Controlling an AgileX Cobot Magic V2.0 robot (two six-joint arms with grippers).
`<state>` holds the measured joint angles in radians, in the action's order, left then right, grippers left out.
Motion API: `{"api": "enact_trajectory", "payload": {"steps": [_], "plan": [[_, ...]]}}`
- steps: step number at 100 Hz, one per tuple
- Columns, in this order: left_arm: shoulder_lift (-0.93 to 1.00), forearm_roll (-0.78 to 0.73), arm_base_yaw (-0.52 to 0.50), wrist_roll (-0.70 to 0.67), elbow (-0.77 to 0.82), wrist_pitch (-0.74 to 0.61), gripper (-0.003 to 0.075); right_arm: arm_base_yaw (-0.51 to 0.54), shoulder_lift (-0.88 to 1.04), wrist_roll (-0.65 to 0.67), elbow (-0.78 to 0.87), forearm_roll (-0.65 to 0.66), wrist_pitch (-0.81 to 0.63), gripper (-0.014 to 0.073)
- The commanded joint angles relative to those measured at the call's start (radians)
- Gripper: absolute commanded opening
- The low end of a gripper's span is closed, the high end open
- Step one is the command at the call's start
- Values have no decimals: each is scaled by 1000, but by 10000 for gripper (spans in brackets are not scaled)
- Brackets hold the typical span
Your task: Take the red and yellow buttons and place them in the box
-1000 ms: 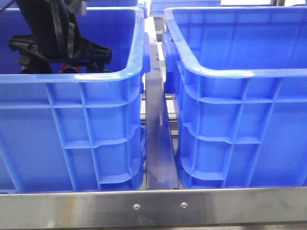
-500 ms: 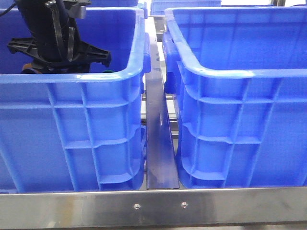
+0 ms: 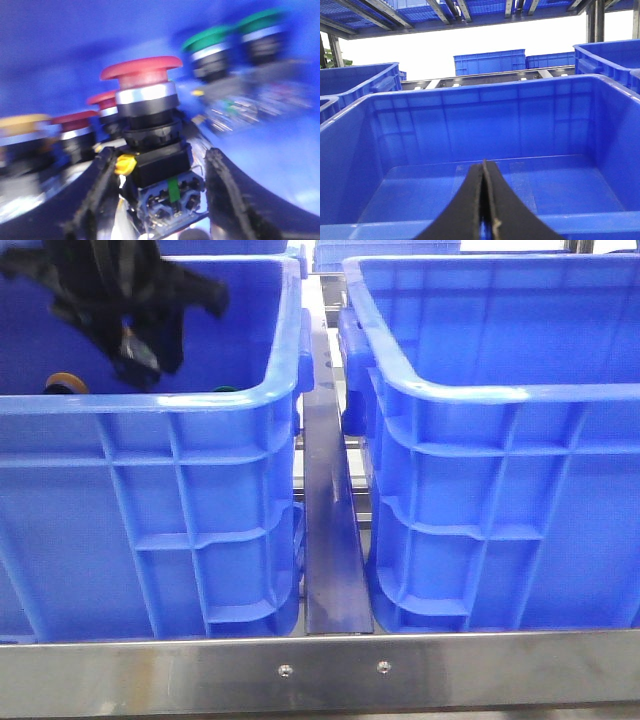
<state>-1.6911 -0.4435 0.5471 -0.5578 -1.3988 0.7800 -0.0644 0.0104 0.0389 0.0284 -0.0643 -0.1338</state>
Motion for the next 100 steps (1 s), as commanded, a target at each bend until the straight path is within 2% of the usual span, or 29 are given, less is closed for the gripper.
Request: {"api": "enact_trajectory", "payload": {"steps": [1, 31, 53, 67, 86, 93, 100], "plan": [[100, -13, 37, 32, -11, -3, -19, 1, 5, -2, -15, 9, -70, -69], [315, -11, 249, 53, 92, 11, -19, 1, 5, -2, -15, 9, -70, -69], [455, -18, 468, 77, 92, 1, -19, 1, 5, -2, -15, 9, -70, -69], [504, -20, 567, 79, 92, 1, -19, 1, 5, -2, -15, 9, -103, -69], [519, -20, 635, 79, 92, 1, -19, 1, 5, 2, -37, 8, -197, -69], [517, -22, 639, 79, 92, 1, -19, 1, 5, 25, -90, 8, -149, -69], [514, -22, 639, 79, 92, 1, -19, 1, 3, 44, -183, 8, -23, -69]]}}
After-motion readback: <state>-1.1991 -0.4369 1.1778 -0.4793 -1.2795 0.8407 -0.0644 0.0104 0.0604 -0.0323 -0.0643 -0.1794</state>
